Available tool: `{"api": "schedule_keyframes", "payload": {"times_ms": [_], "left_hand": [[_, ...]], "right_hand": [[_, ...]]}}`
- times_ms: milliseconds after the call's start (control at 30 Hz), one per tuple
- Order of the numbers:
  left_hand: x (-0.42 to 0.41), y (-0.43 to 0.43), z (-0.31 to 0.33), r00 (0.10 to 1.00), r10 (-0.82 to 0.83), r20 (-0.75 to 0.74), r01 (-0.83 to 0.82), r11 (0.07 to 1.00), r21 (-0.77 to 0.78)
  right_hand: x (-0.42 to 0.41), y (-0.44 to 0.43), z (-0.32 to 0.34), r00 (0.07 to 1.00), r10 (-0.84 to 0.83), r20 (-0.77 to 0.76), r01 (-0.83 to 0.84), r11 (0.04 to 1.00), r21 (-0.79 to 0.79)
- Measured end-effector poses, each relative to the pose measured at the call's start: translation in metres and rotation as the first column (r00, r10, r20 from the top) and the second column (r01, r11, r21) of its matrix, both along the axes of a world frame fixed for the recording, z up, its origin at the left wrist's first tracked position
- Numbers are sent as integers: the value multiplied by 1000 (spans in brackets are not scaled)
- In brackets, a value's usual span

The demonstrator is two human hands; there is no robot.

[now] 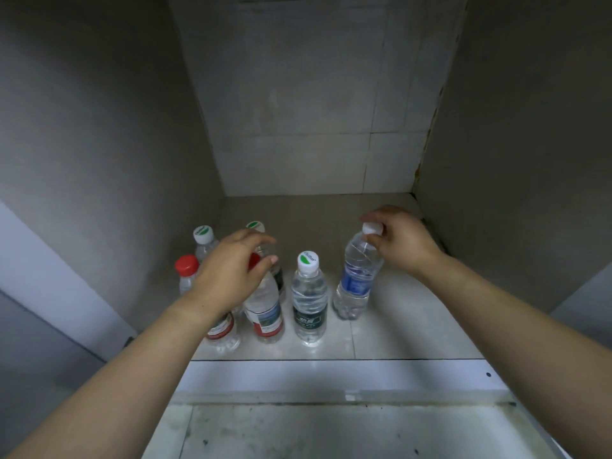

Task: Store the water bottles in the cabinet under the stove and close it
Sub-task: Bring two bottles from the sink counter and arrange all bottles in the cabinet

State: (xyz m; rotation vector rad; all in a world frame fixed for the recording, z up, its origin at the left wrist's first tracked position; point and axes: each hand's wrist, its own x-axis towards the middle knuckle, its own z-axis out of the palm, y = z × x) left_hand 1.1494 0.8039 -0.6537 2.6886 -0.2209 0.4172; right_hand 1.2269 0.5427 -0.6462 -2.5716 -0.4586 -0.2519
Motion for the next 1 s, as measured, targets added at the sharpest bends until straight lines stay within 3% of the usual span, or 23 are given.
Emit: {"api": "schedule_keyframes", "payload": {"times_ms": [233,367,500,1000], "left_hand": [[-6,16,-16,998,38,-41,-43,993,-110],[-5,19,-15,998,22,-66,-32,988,-150],[-5,20,-19,998,10,-67,-22,984,-177],[-6,16,-27,1000,22,9,-19,968,-249]], "right_hand": [[26,55,-12,993,108,-52,-105,992,63],[34,62,-19,991,72,-115,-54,986,155],[36,64,-16,971,147,-188,-112,977,182],[40,90,-22,964,243,-108,-226,963,148]]}}
